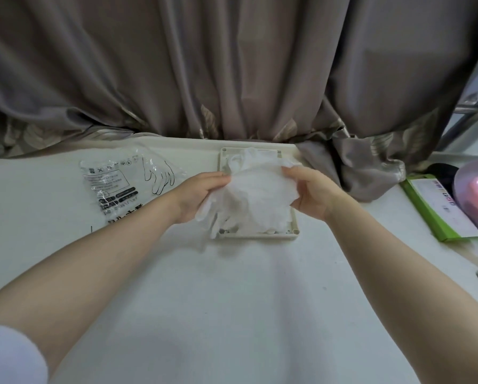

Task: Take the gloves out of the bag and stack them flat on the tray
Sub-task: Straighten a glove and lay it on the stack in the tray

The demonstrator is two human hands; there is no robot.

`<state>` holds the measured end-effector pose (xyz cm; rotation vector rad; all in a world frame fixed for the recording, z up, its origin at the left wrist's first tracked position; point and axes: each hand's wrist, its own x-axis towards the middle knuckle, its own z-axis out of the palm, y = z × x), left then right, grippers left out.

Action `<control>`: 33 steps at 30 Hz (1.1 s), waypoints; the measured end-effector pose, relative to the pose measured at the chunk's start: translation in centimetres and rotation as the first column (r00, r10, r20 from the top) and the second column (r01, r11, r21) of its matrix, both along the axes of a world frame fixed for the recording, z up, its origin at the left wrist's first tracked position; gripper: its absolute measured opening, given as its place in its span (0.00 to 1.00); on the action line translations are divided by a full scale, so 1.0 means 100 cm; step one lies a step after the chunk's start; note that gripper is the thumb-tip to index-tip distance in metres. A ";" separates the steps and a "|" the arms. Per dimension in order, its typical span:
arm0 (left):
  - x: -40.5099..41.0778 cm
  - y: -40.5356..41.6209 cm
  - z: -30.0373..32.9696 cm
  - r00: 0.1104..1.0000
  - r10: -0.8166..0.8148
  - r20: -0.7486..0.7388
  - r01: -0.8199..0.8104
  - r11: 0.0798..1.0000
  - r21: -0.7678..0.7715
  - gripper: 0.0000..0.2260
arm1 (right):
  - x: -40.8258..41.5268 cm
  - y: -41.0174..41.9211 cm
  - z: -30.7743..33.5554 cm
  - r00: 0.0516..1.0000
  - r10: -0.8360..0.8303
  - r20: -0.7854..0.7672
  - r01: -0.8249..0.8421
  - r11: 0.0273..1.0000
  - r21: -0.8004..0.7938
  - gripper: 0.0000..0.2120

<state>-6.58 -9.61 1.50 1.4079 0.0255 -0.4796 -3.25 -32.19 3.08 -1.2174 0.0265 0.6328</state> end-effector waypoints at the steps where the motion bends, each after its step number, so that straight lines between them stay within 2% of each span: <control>1: -0.001 -0.001 0.001 1.000 -0.016 0.006 0.016 1.000 -0.013 0.23 | 0.001 -0.001 0.003 0.999 -0.031 -0.022 0.032 0.999 0.043 0.12; 3: -0.001 -0.005 0.003 1.000 0.019 -0.006 -0.019 1.000 -0.024 0.20 | 0.005 -0.007 0.006 0.997 -0.058 -0.045 0.062 0.993 0.097 0.17; 5: 0.002 -0.010 0.001 0.997 0.075 0.036 -0.077 0.995 0.068 0.12 | 0.007 -0.008 0.008 0.994 -0.069 -0.082 0.079 0.988 0.129 0.18; 6: 0.005 -0.013 -0.003 0.988 0.106 0.109 -0.125 0.974 0.188 0.08 | 0.008 -0.008 0.008 0.993 -0.074 -0.097 0.088 0.985 0.149 0.18; 8: 0.012 -0.020 -0.009 0.930 0.155 0.334 -0.288 0.873 0.394 0.05 | 0.010 -0.009 0.006 0.992 -0.068 -0.108 0.088 0.978 0.190 0.15; 9: 0.014 -0.024 -0.009 0.898 0.161 0.410 -0.335 0.853 0.401 0.05 | 0.010 -0.007 0.006 0.993 -0.058 -0.104 0.078 0.977 0.199 0.14; 10: 0.013 -0.028 -0.006 0.890 0.161 0.427 -0.330 0.874 0.358 0.03 | 0.009 -0.006 0.007 0.995 -0.039 -0.094 0.057 0.979 0.198 0.12; 11: 0.012 -0.034 -0.003 0.908 0.124 0.400 -0.248 0.929 0.275 0.01 | 0.009 -0.005 0.007 0.997 -0.008 -0.076 0.022 0.983 0.185 0.12; 13: 0.009 -0.043 0.002 0.943 -0.035 0.332 0.013 0.997 0.070 0.19 | 0.007 -0.002 0.007 0.995 0.081 -0.049 -0.073 0.988 0.139 0.14; 15: 0.008 -0.049 0.003 0.949 -0.154 0.273 0.180 0.981 -0.072 0.35 | 0.008 0.000 0.007 0.987 0.151 -0.053 -0.142 0.979 0.147 0.16; 16: 0.009 -0.050 0.001 0.954 -0.170 0.247 0.203 0.973 -0.114 0.38 | 0.010 0.001 0.006 0.984 0.169 -0.053 -0.158 0.972 0.175 0.16; 18: 0.013 -0.052 -0.004 0.975 -0.126 0.185 0.155 0.976 -0.151 0.36 | 0.016 0.000 0.004 0.979 0.199 -0.050 -0.183 0.958 0.220 0.17; 20: 0.021 -0.055 -0.012 0.991 -0.010 0.131 0.027 0.991 -0.129 0.25 | 0.023 0.000 -0.002 0.971 0.235 -0.047 -0.221 0.955 0.197 0.20; 22: 0.029 -0.059 -0.019 0.994 0.065 0.090 -0.054 0.991 -0.121 0.11 | 0.031 0.004 -0.014 0.979 0.204 0.021 -0.204 0.979 0.003 0.18; 24: 0.039 -0.062 -0.025 0.998 0.058 0.031 -0.053 0.990 -0.128 0.10 | 0.038 0.013 -0.026 0.987 0.042 0.154 0.001 0.963 -0.271 0.13; 25: 0.046 -0.062 -0.028 0.999 0.040 0.001 -0.040 0.993 -0.108 0.12 | 0.045 0.016 -0.033 0.973 -0.069 0.219 0.146 0.920 -0.363 0.11; 27: 0.060 -0.060 -0.035 1.000 0.009 -0.023 -0.010 0.999 -0.044 0.16 | 0.057 0.019 -0.048 0.913 -0.223 0.341 0.375 0.786 -0.491 0.14; 28: 0.069 -0.058 -0.039 0.999 -0.012 -0.032 0.011 1.000 -0.024 0.17 | 0.066 0.019 -0.054 0.915 -0.238 0.325 0.386 0.753 -0.533 0.18; 29: 0.074 -0.057 -0.039 0.999 -0.032 -0.035 0.031 0.999 -0.014 0.18 | 0.071 0.018 -0.057 0.944 -0.234 0.232 0.325 0.775 -0.541 0.22; 31: 0.092 -0.054 -0.040 0.998 -0.039 -0.047 0.039 0.999 -0.004 0.21 | 0.089 0.016 -0.060 0.984 -0.171 -0.046 0.137 0.898 -0.419 0.24; 32: 0.098 -0.052 -0.041 0.998 -0.035 -0.050 0.034 0.999 -0.007 0.22 | 0.093 0.015 -0.062 0.984 -0.142 -0.108 0.100 0.940 -0.325 0.22; 33: 0.105 -0.049 -0.042 0.998 -0.019 -0.055 0.018 1.000 -0.009 0.23 | 0.097 0.015 -0.063 0.985 -0.140 -0.105 0.111 0.962 -0.249 0.18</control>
